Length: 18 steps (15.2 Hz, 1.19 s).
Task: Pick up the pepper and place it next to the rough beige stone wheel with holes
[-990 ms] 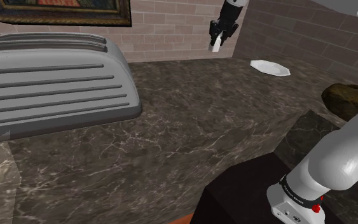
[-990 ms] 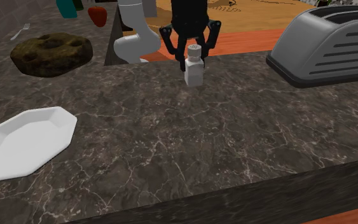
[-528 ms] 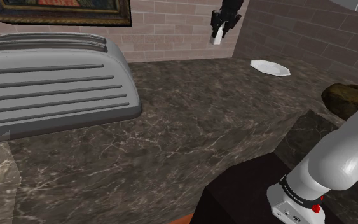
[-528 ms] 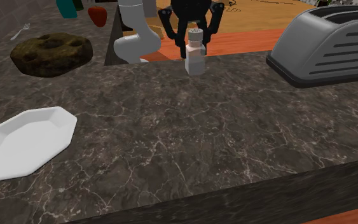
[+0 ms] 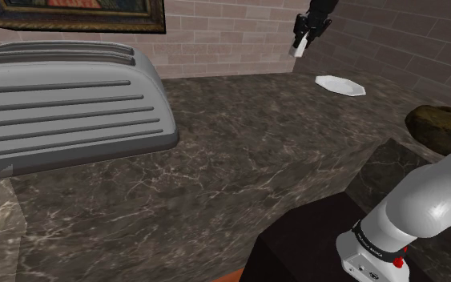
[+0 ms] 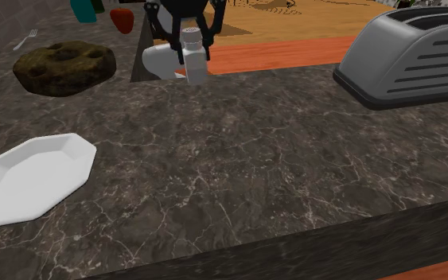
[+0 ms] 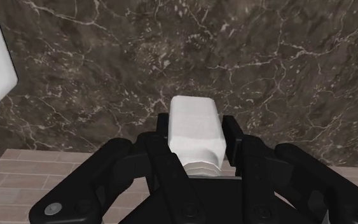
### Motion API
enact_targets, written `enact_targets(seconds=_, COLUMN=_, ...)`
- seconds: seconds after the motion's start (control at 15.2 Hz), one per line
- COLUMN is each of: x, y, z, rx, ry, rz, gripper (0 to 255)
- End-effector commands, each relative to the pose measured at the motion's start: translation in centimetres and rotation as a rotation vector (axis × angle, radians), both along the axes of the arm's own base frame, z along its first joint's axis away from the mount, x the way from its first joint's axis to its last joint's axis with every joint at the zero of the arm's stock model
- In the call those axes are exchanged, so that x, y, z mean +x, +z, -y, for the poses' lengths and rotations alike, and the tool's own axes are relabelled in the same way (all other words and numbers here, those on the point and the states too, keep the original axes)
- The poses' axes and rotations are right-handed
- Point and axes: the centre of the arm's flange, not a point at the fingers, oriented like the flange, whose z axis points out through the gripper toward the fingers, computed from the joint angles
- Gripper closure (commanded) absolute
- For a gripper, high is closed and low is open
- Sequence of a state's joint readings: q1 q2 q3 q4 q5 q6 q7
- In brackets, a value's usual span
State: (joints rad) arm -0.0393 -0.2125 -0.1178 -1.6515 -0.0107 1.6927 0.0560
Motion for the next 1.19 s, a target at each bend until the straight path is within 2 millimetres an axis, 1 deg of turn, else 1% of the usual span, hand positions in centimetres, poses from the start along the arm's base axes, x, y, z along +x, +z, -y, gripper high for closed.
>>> enact_targets(seconds=0.0, x=-1.5, y=-0.3, z=2.2, rx=0.001, ry=0.001, rz=0.0, gripper=255)
enact_targets(seconds=1.12, x=-15.2, y=-0.3, z=19.9, rx=0.001, ry=0.001, rz=0.0, gripper=255)
